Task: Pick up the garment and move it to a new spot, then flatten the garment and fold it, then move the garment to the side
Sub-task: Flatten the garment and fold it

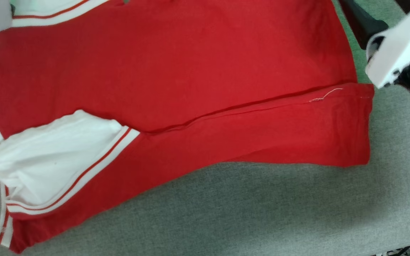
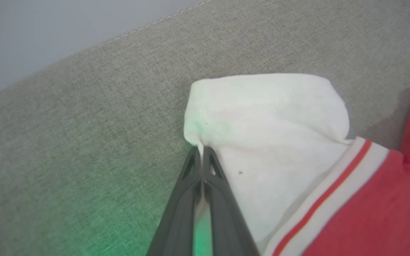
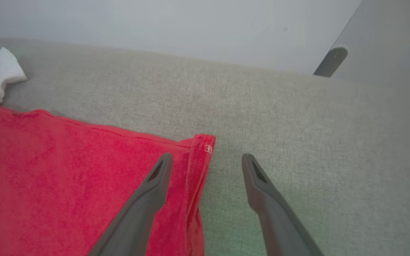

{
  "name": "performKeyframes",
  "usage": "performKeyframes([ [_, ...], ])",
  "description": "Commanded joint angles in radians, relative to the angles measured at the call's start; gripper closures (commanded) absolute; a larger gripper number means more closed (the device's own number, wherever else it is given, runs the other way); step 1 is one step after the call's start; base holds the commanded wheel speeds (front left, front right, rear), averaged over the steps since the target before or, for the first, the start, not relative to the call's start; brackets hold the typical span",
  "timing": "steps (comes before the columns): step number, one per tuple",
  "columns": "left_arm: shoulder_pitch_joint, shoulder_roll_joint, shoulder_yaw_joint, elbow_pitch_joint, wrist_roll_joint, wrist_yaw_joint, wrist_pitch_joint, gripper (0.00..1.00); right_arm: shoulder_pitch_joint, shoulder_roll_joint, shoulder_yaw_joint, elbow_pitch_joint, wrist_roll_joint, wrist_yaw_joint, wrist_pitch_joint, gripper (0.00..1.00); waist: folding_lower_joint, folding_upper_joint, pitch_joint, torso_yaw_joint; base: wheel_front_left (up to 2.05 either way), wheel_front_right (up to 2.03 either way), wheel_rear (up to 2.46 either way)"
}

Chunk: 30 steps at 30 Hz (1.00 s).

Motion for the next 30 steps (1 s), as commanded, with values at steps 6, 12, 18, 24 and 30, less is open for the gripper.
performKeyframes([
  [6, -0.011, -0.022, -0.040, -0.009, -0.016, 0.000, -0.020, 1.00, -0.144, 0.011, 0.022, 0.123, 0.042, 0.000, 0.270, 0.00, 0.0000, 0.0000, 0.006, 0.029, 0.00, 0.00, 0.00],
  [12, -0.024, -0.035, -0.058, -0.018, -0.024, 0.000, -0.035, 1.00, -0.220, 0.027, 0.032, 0.225, 0.023, 0.000, 0.410, 0.00, 0.0000, 0.0000, 0.014, 0.051, 0.00, 0.00, 0.00],
  [18, -0.019, -0.056, -0.069, -0.036, -0.045, 0.000, -0.064, 1.00, -0.250, 0.038, 0.023, 0.304, -0.008, 0.000, 0.425, 0.01, 0.0000, 0.0000, 0.014, 0.075, 0.00, 0.00, 0.00],
  [24, -0.007, -0.074, -0.071, -0.059, -0.072, 0.000, -0.116, 1.00, -0.258, 0.022, 0.024, 0.339, -0.001, 0.000, 0.354, 1.00, 0.0000, 0.0000, -0.011, 0.109, 0.00, 0.00, 0.00],
  [30, 0.013, -0.071, -0.071, -0.106, -0.106, 0.000, -0.193, 1.00, -0.226, -0.018, 0.048, 0.313, 0.031, 0.000, 0.280, 1.00, 0.0000, 0.0000, -0.061, 0.143, 0.00, 0.00, 0.00],
])
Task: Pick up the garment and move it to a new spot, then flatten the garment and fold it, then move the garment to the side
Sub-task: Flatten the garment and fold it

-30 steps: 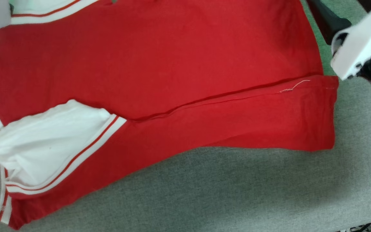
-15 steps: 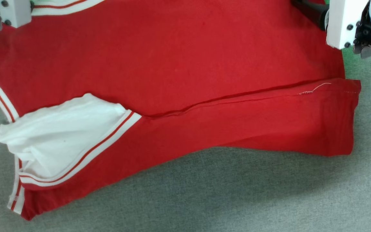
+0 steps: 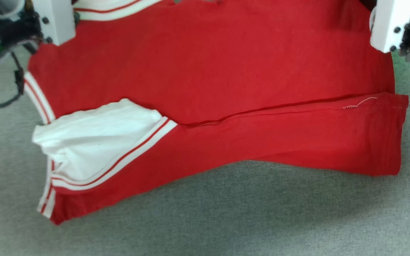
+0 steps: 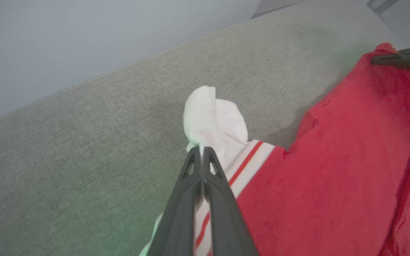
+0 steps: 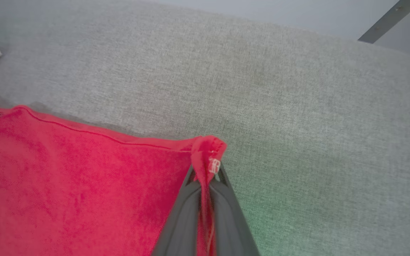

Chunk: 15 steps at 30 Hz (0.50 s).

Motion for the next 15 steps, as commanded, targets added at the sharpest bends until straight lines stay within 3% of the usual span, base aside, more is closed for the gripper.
performKeyframes([
  [1, 0.016, 0.001, 0.002, -0.010, -0.013, 0.001, -0.015, 1.00, 0.016, -0.013, 0.006, -0.007, 0.006, -0.001, -0.011, 1.00, 0.0000, 0.0000, -0.038, 0.031, 0.00, 0.00, 0.00],
  [6, 0.050, 0.032, 0.007, -0.123, -0.059, 0.000, -0.109, 1.00, 0.096, -0.083, 0.033, -0.087, 0.066, -0.001, -0.057, 1.00, 0.0000, 0.0000, -0.101, 0.071, 0.00, 0.00, 0.00],
  [15, 0.207, 0.149, -0.003, -0.392, -0.021, 0.000, -0.347, 1.00, 0.304, -0.210, 0.011, -0.270, 0.140, -0.001, -0.081, 1.00, 0.0000, 0.0000, -0.192, 0.141, 0.00, 0.00, 0.00],
])
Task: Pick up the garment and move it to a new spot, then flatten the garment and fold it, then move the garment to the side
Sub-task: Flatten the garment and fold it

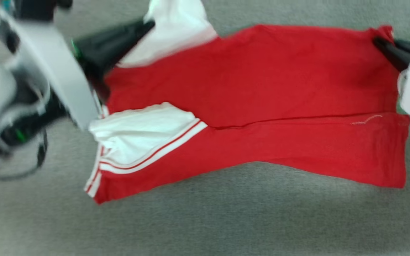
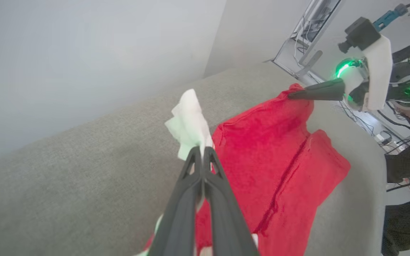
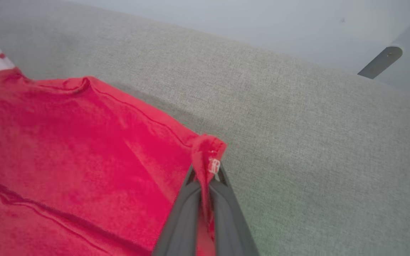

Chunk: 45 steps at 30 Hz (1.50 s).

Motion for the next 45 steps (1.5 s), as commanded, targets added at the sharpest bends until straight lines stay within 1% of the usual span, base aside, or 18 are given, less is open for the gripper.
performKeyframes([
  [1, 0.033, 0.009, -0.002, -0.025, 0.009, 0.000, -0.023, 1.00, 0.036, -0.011, -0.013, -0.020, 0.012, -0.001, -0.004, 1.00, 0.0000, 0.0000, -0.049, 0.051, 0.00, 0.00, 0.00],
  [5, 0.137, 0.064, -0.005, -0.115, 0.045, 0.000, -0.118, 1.00, 0.151, -0.046, -0.072, -0.109, 0.024, 0.000, 0.006, 1.00, 0.0000, 0.0000, -0.059, 0.071, 0.00, 0.00, 0.00],
  [9, 0.253, 0.103, -0.007, -0.168, 0.067, 0.000, -0.228, 1.00, 0.263, -0.048, -0.149, -0.183, 0.021, 0.000, 0.023, 1.00, 0.0000, 0.0000, -0.052, 0.081, 0.00, 0.00, 0.00],
  [15, 0.417, 0.107, 0.001, -0.150, 0.082, 0.000, -0.279, 1.00, 0.416, -0.016, -0.250, -0.273, -0.002, 0.000, 0.046, 1.00, 0.0000, 0.0000, -0.026, 0.095, 0.00, 0.00, 0.00],
  [20, 0.551, 0.055, 0.119, -0.111, 0.050, 0.000, -0.282, 1.00, 0.504, 0.021, -0.287, -0.307, -0.018, 0.000, 0.048, 1.00, 0.0000, 0.0000, -0.007, 0.096, 0.00, 0.00, 0.00],
  [23, 0.615, 0.007, 0.191, -0.068, 0.069, 0.000, -0.282, 1.00, 0.521, 0.031, -0.287, -0.295, -0.036, 0.000, 0.037, 1.00, 0.0000, 0.0000, 0.006, 0.096, 0.00, 0.00, 0.00],
  [27, 0.664, -0.048, 0.229, 0.002, 0.121, 0.000, -0.282, 1.00, 0.508, 0.039, -0.264, -0.248, -0.049, -0.001, 0.009, 1.00, 0.0000, 0.0000, 0.023, 0.092, 0.00, 0.00, 0.00],
  [32, 0.694, -0.099, 0.263, 0.055, 0.156, 0.000, -0.282, 1.00, 0.485, 0.052, -0.226, -0.196, -0.044, -0.001, -0.038, 1.00, 0.0000, 0.0000, 0.026, 0.086, 0.00, 0.00, 0.00],
  [33, 0.699, -0.108, 0.275, 0.060, 0.160, 0.000, -0.282, 1.00, 0.479, 0.054, -0.222, -0.194, -0.045, -0.001, -0.052, 0.93, 0.0000, 0.0000, 0.022, 0.084, 0.00, 0.00, 0.00],
  [34, 0.709, -0.116, 0.289, 0.063, 0.164, 0.000, -0.281, 1.00, 0.474, 0.052, -0.215, -0.195, -0.048, -0.001, -0.063, 0.60, 0.0000, 0.0000, 0.016, 0.083, 0.00, 0.00, 0.00],
  [35, 0.720, -0.121, 0.306, 0.063, 0.168, 0.000, -0.281, 0.83, 0.470, 0.057, -0.212, -0.195, -0.041, -0.001, -0.073, 0.25, 0.0000, 0.0000, 0.008, 0.081, 0.00, 0.00, 0.00],
  [36, 0.733, -0.127, 0.324, 0.059, 0.170, 0.000, -0.281, 0.69, 0.466, 0.064, -0.211, -0.198, -0.028, 0.000, -0.080, 0.00, 0.0000, 0.0000, 0.000, 0.079, 0.00, 0.00, 0.00],
  [37, 0.747, -0.132, 0.348, 0.054, 0.173, 0.000, -0.281, 0.51, 0.466, 0.066, -0.212, -0.204, -0.020, 0.000, -0.084, 0.00, 0.0000, 0.0000, -0.010, 0.078, 0.00, 0.00, 0.00],
  [38, 0.765, -0.133, 0.372, 0.049, 0.177, 0.000, -0.281, 0.17, 0.468, 0.067, -0.216, -0.213, -0.013, 0.000, -0.083, 0.00, 0.0000, 0.0000, -0.020, 0.076, 0.00, 0.00, 0.00],
  [39, 0.783, -0.136, 0.392, 0.039, 0.182, 0.000, -0.281, 0.07, 0.472, 0.066, -0.221, -0.222, -0.007, -0.001, -0.080, 0.00, 0.0000, 0.0000, -0.030, 0.075, 0.00, 0.00, 0.00],
  [40, 0.805, -0.138, 0.410, 0.030, 0.187, 0.000, -0.281, 0.02, 0.480, 0.062, -0.224, -0.231, -0.005, -0.001, -0.075, 0.00, 0.0000, 0.0000, -0.041, 0.076, 0.00, 0.00, 0.00],
  [41, 0.825, -0.135, 0.433, 0.028, 0.195, 0.000, -0.281, 0.00, 0.488, 0.059, -0.228, -0.239, -0.001, -0.001, -0.066, 0.00, 0.0000, 0.0000, -0.052, 0.076, 0.00, 0.00, 0.00],
  [45, 0.912, -0.156, 0.531, 0.019, 0.225, 0.000, -0.281, 0.00, 0.509, 0.060, -0.276, -0.263, 0.013, -0.001, -0.035, 0.00, 0.0000, 0.0000, -0.093, 0.084, 0.00, 0.00, 0.00],
])
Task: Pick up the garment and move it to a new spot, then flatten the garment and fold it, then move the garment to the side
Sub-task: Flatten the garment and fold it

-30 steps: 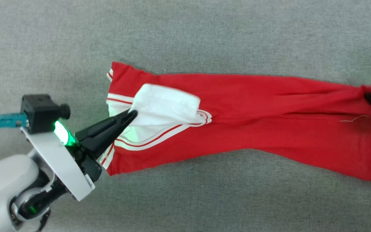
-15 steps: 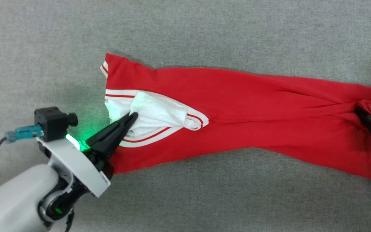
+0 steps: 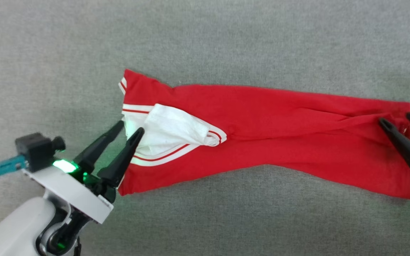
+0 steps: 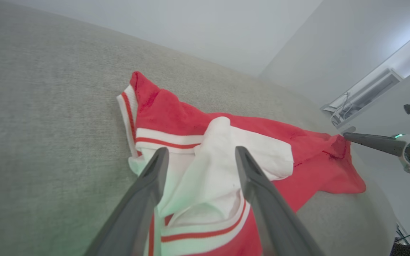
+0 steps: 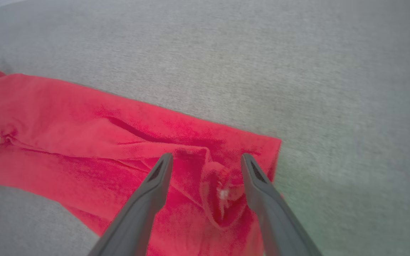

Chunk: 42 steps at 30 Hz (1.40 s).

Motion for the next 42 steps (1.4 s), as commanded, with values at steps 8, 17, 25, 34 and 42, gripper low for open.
performKeyframes([
  [8, 0.182, -0.146, 0.203, 0.062, 0.133, 0.012, -0.001, 0.00, 0.104, 0.043, -0.198, 0.032, 0.006, -0.001, 0.186, 0.00, 0.0000, 0.0000, -0.085, 0.074, 0.00, 0.00, 0.00],
  [17, 0.271, -0.314, 0.362, 0.139, 0.307, 0.026, -0.001, 0.00, 0.087, 0.075, -0.344, 0.093, -0.035, -0.001, 0.304, 0.00, 0.0000, 0.0000, -0.102, 0.156, 0.00, 0.00, 0.00],
  [25, 0.304, -0.437, 0.527, 0.128, 0.592, 0.024, -0.001, 0.00, 0.016, 0.116, -0.372, 0.173, -0.091, -0.001, 0.390, 0.00, 0.0000, 0.0000, -0.105, 0.195, 0.00, 0.00, 0.00],
  [34, 0.302, -0.529, 0.601, 0.122, 0.816, 0.005, -0.001, 0.00, -0.025, 0.202, -0.366, 0.273, -0.231, -0.001, 0.481, 0.00, 0.0000, 0.0000, -0.092, 0.208, 0.00, 0.00, 0.00],
  [42, 0.300, -0.567, 0.625, 0.153, 0.867, 0.000, -0.001, 0.00, -0.031, 0.223, -0.355, 0.294, -0.245, -0.001, 0.451, 1.00, 0.0000, 0.0000, -0.078, 0.197, 0.00, 0.00, 0.00],
])
